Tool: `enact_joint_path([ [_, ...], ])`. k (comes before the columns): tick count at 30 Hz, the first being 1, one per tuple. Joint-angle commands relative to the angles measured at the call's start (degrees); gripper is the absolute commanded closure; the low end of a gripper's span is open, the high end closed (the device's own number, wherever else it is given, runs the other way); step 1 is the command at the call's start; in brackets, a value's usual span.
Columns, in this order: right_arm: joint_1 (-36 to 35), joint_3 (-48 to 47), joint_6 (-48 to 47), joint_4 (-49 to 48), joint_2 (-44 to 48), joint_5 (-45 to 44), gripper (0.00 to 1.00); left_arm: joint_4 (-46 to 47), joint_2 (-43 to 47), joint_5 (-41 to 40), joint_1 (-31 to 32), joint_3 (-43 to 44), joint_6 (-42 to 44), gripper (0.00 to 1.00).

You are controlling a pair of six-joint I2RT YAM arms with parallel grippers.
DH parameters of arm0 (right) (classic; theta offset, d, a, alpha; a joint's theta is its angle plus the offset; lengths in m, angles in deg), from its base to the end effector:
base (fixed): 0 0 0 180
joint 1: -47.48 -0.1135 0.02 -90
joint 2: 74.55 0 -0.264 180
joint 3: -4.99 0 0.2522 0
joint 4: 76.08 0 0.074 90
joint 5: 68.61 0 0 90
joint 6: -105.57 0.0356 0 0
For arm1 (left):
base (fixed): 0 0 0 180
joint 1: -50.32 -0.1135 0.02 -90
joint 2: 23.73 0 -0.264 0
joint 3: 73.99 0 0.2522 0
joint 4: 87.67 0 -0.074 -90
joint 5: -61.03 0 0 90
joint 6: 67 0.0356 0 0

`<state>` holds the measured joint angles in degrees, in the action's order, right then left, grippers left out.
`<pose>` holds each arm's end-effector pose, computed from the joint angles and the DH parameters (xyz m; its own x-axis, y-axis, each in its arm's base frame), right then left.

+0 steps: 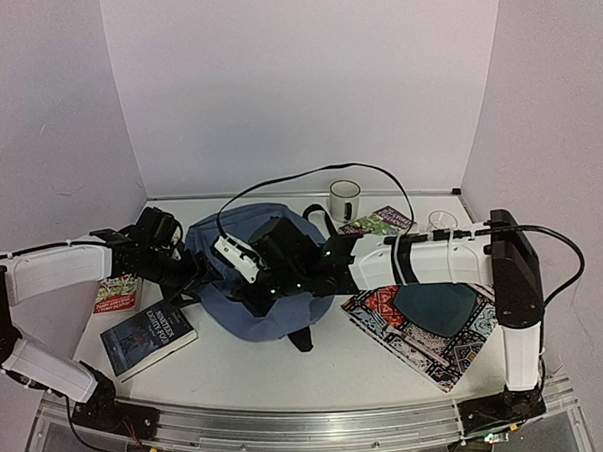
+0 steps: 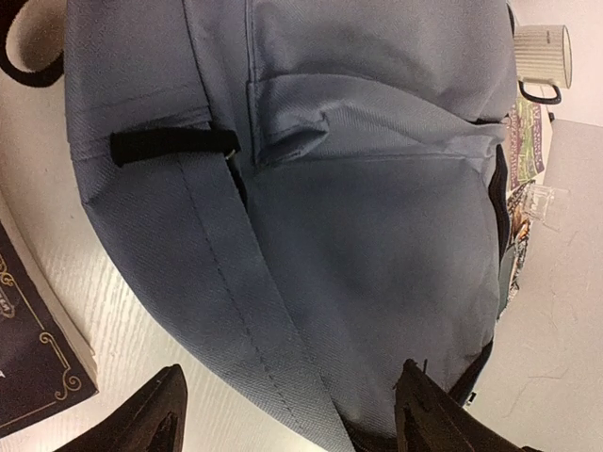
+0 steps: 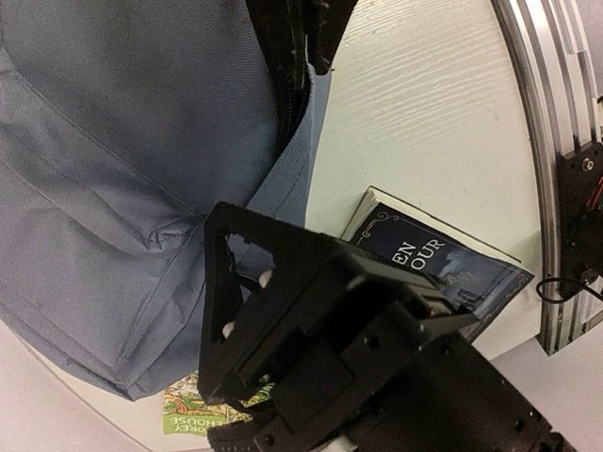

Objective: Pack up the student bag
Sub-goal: Hold the largest pocket of the student bag, then unzip the largest pocket of the student bag.

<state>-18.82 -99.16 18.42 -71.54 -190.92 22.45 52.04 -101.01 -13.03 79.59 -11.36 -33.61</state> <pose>0.1958 0.4477 0.2650 -0.1616 -0.2445 -0.9561 -0.9157 0.3983 0.0529 0.2290 -0.1396 0.2186 -0.9004 -0.4157 -0.1284 -0.2617 0.7533 -0.6033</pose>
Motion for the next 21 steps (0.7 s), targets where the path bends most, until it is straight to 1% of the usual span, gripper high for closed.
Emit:
enact_joint_path([
  [1,-0.32,-0.80,0.31,-3.74,0.66,0.95,1.00,4.20,0.22,0.18,3.98,-0.38,-6.34,0.24],
  [4,-0.32,0.34,0.30,-4.72,1.40,0.79,1.00,5.50,-1.06,-1.46,7.59,-0.87,-8.64,0.27],
  [5,-0.36,0.73,0.31,-4.89,1.54,0.76,1.00,6.15,-1.49,-1.86,8.37,-1.02,-9.39,0.29],
  [6,-0.33,1.04,0.35,-5.04,1.73,0.78,1.00,6.76,-1.92,-2.20,9.12,-1.04,-9.74,0.33],
  [8,-0.33,1.79,0.28,-5.18,2.16,0.71,1.00,7.40,-2.62,-2.96,9.97,-0.71,-9.75,0.47],
  [10,-0.33,2.94,0.02,-5.19,2.96,0.12,1.00,7.40,-2.81,-3.71,10.10,-0.58,-9.16,0.65],
  [12,-0.37,4.94,-0.56,-5.19,4.48,-1.67,1.00,7.39,-2.08,-5.04,10.10,-0.96,-8.83,0.85],
  [14,-0.35,7.41,-1.23,-5.16,6.67,-4.61,1.00,6.86,-1.35,-6.40,10.03,-1.40,-8.18,0.98],
  [15,-0.27,8.92,-1.67,-5.12,7.70,-6.09,1.00,6.27,-0.94,-7.31,10.01,-1.40,-7.63,1.00],
  [21,1.12,18.92,-2.22,-4.42,16.62,-14.33,1.00,-2.16,0.48,-14.11,9.69,0.49,-2.35,1.00],
])
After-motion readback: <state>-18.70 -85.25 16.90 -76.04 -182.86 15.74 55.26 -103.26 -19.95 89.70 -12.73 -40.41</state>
